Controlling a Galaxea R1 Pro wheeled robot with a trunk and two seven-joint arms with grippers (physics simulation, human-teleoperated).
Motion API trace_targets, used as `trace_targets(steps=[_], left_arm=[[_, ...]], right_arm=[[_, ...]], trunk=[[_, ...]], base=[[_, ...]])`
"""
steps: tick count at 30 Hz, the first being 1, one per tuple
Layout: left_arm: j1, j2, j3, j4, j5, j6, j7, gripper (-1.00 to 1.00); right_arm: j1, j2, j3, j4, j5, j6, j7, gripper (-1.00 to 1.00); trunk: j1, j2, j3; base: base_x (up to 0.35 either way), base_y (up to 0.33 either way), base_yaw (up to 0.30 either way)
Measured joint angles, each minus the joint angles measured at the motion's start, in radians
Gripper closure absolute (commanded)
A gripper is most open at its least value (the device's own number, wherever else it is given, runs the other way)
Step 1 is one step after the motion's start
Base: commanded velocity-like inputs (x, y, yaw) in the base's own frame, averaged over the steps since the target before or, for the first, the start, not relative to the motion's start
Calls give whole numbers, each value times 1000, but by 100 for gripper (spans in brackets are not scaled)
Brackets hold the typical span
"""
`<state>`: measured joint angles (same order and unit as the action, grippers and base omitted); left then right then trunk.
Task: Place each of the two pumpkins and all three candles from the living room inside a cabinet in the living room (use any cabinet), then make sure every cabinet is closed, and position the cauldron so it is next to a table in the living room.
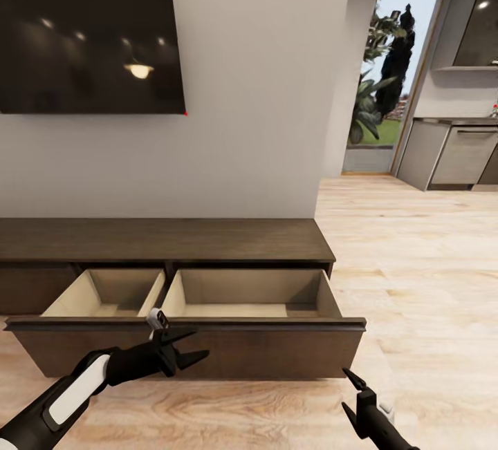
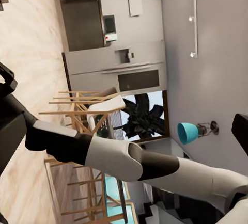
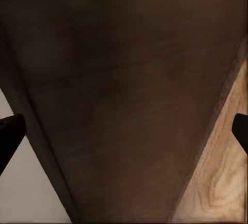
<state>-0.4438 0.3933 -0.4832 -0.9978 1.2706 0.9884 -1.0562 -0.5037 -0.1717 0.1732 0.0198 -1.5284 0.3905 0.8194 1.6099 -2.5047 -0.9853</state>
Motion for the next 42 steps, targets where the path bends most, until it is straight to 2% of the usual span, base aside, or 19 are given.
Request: trace_targets(steps=[13, 23, 32, 42], left_arm=[[0, 0, -8, 8, 0, 1, 0, -100], [-1, 0, -10, 61, -3, 2, 1, -100], [-1, 0, -9, 63, -2, 1, 0, -100], [-1, 0, -8, 63, -5, 1, 0, -100]], right_arm=[[8, 0, 0, 2, 23, -32, -1, -100], [28, 0, 0, 7, 26, -34, -8, -100], [35, 0, 0, 17, 26, -33, -8, -100], [36, 0, 0, 17, 26, -34, -10, -100]], trunk=[[-6, 3, 50], [-15, 15, 88], [-15, 15, 88], [-15, 15, 88]], base=[[0, 0, 0], [0, 0, 0], [-14, 0, 0], [-293, -18, 172]])
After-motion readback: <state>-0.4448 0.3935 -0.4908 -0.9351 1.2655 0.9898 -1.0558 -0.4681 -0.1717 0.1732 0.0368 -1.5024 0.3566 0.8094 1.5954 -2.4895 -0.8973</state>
